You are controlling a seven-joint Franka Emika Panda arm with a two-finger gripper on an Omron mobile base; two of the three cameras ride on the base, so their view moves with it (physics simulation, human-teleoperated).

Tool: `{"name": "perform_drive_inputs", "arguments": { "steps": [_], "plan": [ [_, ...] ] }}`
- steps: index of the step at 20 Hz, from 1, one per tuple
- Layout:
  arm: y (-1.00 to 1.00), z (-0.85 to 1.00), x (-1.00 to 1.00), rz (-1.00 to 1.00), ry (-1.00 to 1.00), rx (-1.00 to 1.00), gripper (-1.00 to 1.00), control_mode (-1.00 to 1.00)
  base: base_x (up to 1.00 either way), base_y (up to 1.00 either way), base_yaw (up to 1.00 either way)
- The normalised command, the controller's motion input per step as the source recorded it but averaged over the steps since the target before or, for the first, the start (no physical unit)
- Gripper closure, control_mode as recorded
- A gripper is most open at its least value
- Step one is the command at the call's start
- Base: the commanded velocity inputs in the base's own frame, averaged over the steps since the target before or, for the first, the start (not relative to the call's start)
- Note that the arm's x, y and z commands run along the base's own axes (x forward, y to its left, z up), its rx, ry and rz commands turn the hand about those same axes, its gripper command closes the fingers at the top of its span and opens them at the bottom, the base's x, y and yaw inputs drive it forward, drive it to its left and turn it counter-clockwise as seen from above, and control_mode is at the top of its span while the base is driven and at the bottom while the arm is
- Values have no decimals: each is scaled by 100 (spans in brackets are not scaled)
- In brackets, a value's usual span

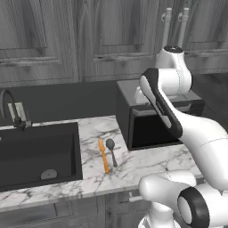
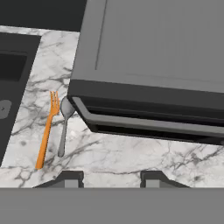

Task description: Take the fork and place it on the left side of the plate. Then take the spoon and place it on the right side of the plate. Make sure they're directly next to the plate.

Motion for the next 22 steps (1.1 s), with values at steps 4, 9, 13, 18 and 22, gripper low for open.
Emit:
{"name": "perform_drive_inputs", "arguments": {
  "steps": [4,9,13,18,22],
  "plan": [
    [0,0,-17,0,0,0,-100,-100,0,0,0],
    [33,-25,-33,-3,0,-2,-100,-100,0,0,0],
    [95,-89,-35,-7,0,-17,-100,-100,0,0,0],
    [64,-79,-11,-4,0,-12,-100,-100,0,0,0],
    [25,-21,-16,-9,-2,0,-100,-100,0,0,0]
  ]
}}
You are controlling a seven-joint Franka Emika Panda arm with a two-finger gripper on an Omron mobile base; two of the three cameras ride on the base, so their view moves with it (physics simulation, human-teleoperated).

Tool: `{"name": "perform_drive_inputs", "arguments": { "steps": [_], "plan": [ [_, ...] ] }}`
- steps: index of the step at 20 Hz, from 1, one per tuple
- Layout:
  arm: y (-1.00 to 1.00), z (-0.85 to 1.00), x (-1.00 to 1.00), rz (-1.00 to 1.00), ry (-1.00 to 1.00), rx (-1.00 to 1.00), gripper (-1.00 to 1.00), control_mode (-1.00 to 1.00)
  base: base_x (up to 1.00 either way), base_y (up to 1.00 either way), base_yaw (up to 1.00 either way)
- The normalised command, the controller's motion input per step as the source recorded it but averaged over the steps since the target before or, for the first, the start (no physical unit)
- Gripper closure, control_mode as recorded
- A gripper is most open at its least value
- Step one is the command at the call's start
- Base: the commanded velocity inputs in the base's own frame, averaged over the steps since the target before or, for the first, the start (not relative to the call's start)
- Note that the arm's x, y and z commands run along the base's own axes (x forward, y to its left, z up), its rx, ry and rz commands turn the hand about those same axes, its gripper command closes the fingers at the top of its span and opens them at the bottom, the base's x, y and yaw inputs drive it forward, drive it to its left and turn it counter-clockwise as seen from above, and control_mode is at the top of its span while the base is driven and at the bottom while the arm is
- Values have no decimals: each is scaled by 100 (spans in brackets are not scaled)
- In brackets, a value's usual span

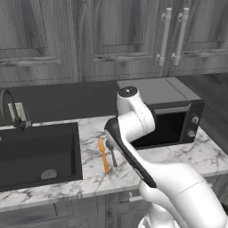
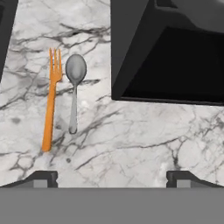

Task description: Take the fork and place it on the left side of the plate. Then take the spoon and place it on the right side of the plate. Make sure they're directly next to the plate.

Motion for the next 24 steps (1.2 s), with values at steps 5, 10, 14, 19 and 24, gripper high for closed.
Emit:
{"name": "perform_drive_inputs", "arguments": {
  "steps": [5,10,14,19,24],
  "plan": [
    [17,-12,0,-11,3,3,-100,-100,0,0,0],
    [35,-19,0,-9,7,0,-100,-100,0,0,0],
    [40,-21,0,-10,9,0,-100,-100,0,0,0],
    [29,-24,1,-6,12,0,-100,-100,0,0,0],
    [20,-34,11,-4,9,0,-100,-100,0,0,0]
  ]
}}
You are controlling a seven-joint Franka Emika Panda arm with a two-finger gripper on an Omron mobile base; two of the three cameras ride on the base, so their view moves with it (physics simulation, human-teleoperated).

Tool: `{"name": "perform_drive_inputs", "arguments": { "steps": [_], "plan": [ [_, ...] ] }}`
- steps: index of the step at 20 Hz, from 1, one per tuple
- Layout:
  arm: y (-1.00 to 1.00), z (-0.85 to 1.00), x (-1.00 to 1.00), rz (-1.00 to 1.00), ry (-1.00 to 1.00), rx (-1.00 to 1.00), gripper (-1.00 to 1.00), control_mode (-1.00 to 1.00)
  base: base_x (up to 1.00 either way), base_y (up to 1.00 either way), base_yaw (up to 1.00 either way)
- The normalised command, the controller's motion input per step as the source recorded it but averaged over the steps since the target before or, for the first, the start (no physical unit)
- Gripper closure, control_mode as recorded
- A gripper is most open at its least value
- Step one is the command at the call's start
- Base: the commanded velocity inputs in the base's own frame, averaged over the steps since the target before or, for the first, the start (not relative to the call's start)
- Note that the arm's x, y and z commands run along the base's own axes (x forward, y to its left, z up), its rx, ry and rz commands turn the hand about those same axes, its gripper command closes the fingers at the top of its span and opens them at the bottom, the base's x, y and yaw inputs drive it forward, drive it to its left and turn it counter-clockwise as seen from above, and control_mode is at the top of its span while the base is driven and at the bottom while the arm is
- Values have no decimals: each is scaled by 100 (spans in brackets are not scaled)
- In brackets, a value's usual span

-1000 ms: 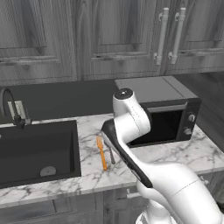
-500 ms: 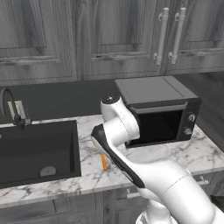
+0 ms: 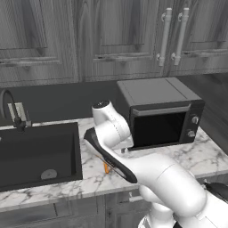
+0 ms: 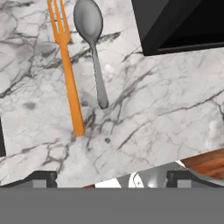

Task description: Take the fork and place it on the left side of the plate. Then take the spoon and place it on the right side of the plate. Make sure they're directly next to the plate.

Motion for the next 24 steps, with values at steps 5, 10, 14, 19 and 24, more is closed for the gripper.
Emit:
{"name": "perform_drive_inputs", "arguments": {
  "steps": [5,10,14,19,24],
  "plan": [
    [9,-36,13,-2,1,0,-100,-100,0,0,0],
    [-11,-27,1,0,0,2,-100,-100,0,0,0],
    [-13,-20,10,0,0,5,-100,-100,0,0,0],
    [-1,-16,26,0,0,5,-100,-100,0,0,0],
    [2,-11,28,0,0,0,-100,-100,0,0,0]
  ]
}}
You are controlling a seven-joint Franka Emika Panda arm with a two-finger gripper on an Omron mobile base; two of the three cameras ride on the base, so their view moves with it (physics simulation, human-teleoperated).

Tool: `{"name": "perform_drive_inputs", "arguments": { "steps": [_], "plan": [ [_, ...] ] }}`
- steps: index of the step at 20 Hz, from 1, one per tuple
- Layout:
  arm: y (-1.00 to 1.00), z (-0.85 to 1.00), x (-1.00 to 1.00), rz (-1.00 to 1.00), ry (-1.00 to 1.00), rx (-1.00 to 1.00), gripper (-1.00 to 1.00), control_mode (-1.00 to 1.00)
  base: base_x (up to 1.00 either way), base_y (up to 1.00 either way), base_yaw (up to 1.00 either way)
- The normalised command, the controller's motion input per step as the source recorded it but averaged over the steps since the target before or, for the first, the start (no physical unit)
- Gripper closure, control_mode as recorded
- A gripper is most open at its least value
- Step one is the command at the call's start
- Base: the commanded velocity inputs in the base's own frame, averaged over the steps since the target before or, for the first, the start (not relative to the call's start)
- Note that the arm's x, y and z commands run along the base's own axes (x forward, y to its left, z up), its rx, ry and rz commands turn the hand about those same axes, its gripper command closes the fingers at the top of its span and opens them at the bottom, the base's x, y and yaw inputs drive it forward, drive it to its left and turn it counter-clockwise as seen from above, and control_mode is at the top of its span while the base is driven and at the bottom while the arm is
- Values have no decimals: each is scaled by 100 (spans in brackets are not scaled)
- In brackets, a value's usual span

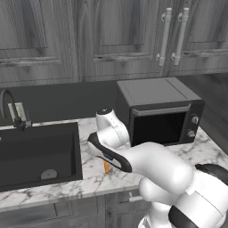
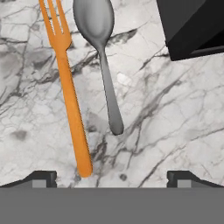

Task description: Take the fork and place it on the left side of the plate. Then take the spoon and place it on the right side of the plate. Make sure they're directly next to the plate.

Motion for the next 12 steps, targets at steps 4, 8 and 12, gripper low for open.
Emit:
{"name": "perform_drive_inputs", "arguments": {
  "steps": [4,8,12],
  "plan": [
    [0,-16,15,0,0,0,-100,-100,0,0,0],
    [10,-17,11,0,0,0,-100,-100,0,0,0],
    [16,-12,1,0,0,0,-100,-100,0,0,0]
  ]
}}
